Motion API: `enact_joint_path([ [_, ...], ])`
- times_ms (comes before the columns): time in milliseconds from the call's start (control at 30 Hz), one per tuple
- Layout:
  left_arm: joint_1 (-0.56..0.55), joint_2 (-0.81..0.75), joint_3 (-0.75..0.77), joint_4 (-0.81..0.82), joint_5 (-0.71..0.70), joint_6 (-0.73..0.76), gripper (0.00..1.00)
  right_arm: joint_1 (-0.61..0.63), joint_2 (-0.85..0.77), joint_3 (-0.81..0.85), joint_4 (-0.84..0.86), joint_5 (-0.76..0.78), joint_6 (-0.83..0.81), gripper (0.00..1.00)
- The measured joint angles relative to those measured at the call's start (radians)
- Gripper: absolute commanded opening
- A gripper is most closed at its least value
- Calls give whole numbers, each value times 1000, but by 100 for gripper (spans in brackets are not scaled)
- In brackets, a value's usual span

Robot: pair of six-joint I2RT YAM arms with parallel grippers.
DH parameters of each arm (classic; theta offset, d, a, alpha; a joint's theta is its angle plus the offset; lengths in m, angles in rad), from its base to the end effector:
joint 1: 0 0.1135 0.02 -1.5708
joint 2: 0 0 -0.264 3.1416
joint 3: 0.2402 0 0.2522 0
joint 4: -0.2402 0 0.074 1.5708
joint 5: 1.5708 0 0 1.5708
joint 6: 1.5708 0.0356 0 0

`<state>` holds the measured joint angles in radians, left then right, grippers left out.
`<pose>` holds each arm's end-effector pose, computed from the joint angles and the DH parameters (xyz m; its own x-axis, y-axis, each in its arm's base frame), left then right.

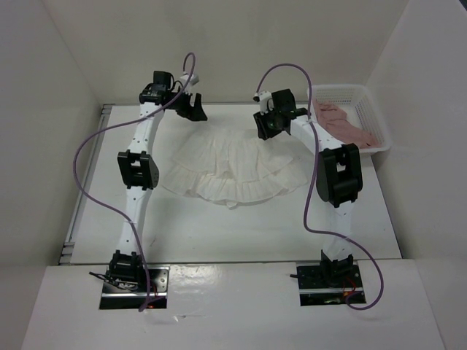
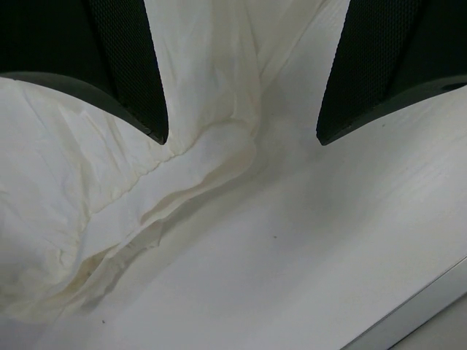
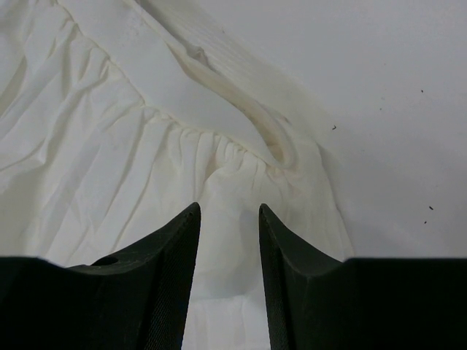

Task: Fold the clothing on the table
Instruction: Fold the skirt

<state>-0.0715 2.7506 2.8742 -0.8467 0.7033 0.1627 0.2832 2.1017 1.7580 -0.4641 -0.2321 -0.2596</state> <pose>0.5725 -0.0641 0.2369 -0.5641 0.1643 -0.8092 0.6380 0.7089 -0.3009 0.4582 0.1419 0.2366 -0.5617 -0.4236 -0.7106 -0.5885 0.8083 -0.0167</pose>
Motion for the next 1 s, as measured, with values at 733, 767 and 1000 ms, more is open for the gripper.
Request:
enact_joint_path([
  [733,-42,124,137,-286,1,26,74,-14,0,0,16,10,8,46],
  [767,-45,124,138,-289,-5,26,74,-21,0,0,18,10,10,48],
  [1000,-77,124,139,-304,-50,38,74,-65,0,-5,40,18,20,58],
])
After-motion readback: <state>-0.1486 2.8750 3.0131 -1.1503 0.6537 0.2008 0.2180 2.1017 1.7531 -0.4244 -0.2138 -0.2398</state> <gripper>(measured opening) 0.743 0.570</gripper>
